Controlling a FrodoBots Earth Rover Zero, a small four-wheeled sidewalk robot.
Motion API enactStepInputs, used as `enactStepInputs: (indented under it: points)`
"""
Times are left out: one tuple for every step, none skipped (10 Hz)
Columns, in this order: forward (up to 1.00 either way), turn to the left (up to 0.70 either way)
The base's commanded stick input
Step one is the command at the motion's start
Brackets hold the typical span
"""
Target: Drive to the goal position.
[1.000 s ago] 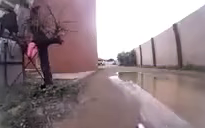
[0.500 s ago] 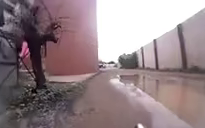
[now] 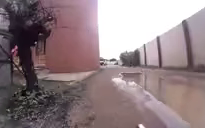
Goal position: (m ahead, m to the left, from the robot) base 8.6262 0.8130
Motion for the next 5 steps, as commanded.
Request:
enactStepInputs:
  points:
    - [0.7,0.0]
    - [0.7,0.0]
    - [0.7,0.0]
    - [0.7,0.0]
    - [0.7,0.0]
